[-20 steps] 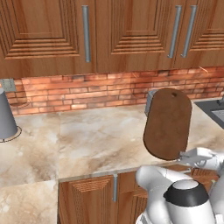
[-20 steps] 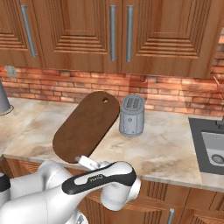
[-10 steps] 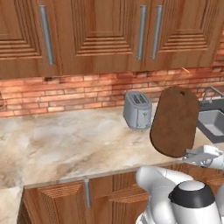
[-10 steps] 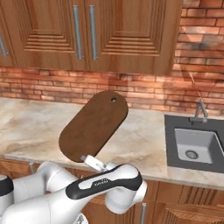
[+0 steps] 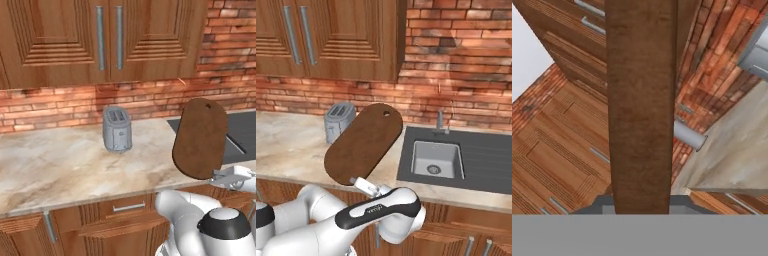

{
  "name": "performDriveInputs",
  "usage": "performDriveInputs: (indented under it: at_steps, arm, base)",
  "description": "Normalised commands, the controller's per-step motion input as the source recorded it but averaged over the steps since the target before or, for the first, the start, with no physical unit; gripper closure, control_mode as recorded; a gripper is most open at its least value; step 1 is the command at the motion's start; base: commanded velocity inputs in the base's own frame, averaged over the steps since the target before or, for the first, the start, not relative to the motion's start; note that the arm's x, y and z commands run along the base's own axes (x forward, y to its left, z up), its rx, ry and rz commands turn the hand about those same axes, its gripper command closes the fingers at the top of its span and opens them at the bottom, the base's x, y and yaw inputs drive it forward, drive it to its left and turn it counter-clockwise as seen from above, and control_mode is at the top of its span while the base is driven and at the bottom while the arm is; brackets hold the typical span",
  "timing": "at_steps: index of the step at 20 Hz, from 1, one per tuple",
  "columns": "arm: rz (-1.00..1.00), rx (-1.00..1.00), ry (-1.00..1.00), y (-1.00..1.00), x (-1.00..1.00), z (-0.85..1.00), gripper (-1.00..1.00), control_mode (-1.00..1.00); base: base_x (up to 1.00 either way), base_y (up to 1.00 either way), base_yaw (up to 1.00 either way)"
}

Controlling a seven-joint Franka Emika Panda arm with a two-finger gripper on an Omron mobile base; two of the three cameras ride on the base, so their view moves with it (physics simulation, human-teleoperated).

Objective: Move the cutting board and knife to the sink. Then move spray from the cabinet to the counter.

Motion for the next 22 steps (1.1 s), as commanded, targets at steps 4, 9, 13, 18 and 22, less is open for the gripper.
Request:
performDriveInputs:
  at_steps: [4,9,13,18,22]
  arm:
    - [0.00,0.00,0.00,0.00,0.00,0.00,1.00,1.00]
    - [0.00,0.00,0.00,0.00,0.00,0.00,1.00,1.00]
    - [0.00,0.00,0.00,0.00,0.00,0.00,1.00,1.00]
    - [0.00,0.00,0.00,0.00,0.00,0.00,1.00,1.00]
    - [0.00,0.00,0.00,0.00,0.00,0.00,1.00,1.00]
  base:
    - [-0.19,-0.81,0.00]
    - [-0.09,-0.76,0.00]
    - [0.00,-0.56,0.00]
    - [0.00,-0.40,0.00]
    - [0.10,-0.26,0.00]
